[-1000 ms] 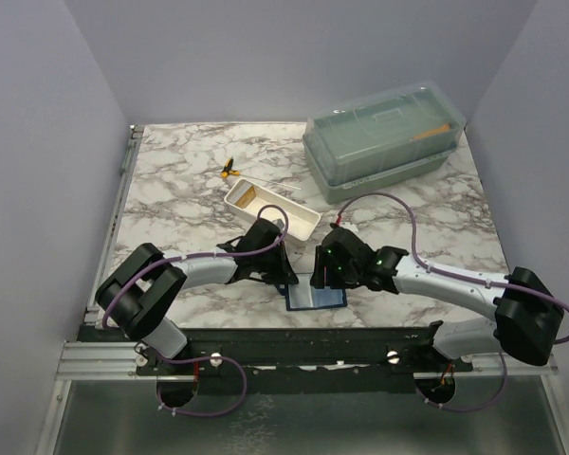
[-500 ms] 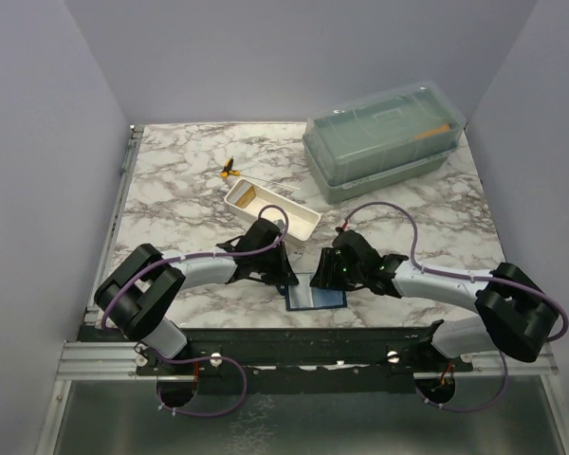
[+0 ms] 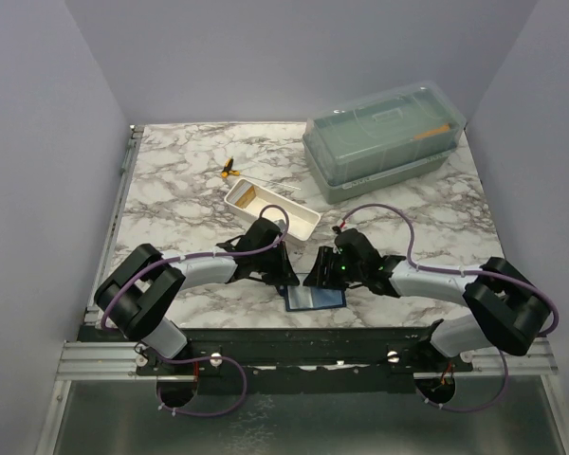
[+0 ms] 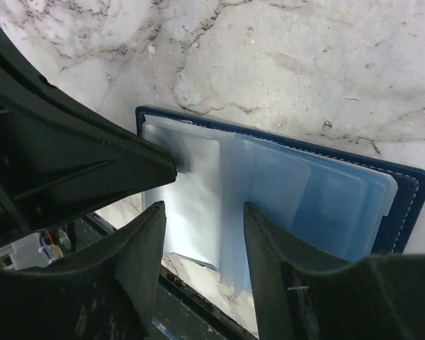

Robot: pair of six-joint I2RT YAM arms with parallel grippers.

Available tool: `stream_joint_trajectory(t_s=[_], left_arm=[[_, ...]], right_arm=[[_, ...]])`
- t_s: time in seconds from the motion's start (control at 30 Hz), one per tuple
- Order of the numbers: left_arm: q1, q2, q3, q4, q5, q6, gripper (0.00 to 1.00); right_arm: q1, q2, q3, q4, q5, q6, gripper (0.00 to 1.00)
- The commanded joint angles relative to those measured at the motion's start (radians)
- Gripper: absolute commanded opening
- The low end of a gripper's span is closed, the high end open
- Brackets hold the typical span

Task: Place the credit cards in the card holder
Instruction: Open the card holder at the center of the board.

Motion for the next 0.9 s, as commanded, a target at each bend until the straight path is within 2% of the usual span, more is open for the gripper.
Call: stream_joint_trajectory(t_s=[0.0, 0.1, 0.23, 0.43, 0.63, 0.73, 0.87], left_arm=[[0.005, -0.012, 0.020, -0.012, 0.014, 0.016, 0.00], [0.005, -0.009, 0.029, -0.012, 0.022, 0.020, 0.00], [0.005, -0.013, 0.043, -0.012, 0.036, 0.026, 0.00], [0.005, -0.019, 0.059, -0.020, 0.062, 0.041, 0.00], [0.005, -0.019, 0.063, -0.031, 0.074, 0.045, 0.00], [0.006, -0.014, 0.065, -0.045, 0.077, 0.050, 0.00], [0.004, -0.042, 0.084, -0.077, 0.096, 0.072, 0.07]], right_arm=[[-0.002, -0.024, 0.037, -0.051, -0.061, -0.003, 0.52], [-0.002, -0.112, 0.058, -0.075, -0.087, -0.001, 0.54], [-0.002, -0.209, 0.077, -0.196, -0.037, -0.010, 0.57], [-0.002, -0.212, 0.113, -0.372, 0.083, -0.034, 0.57], [-0.003, -0.235, 0.051, -0.313, 0.079, -0.013, 0.47], [-0.007, -0.228, 0.018, -0.272, 0.059, -0.007, 0.46], [-0.010, -0.205, 0.018, -0.300, 0.085, -0.008, 0.50]])
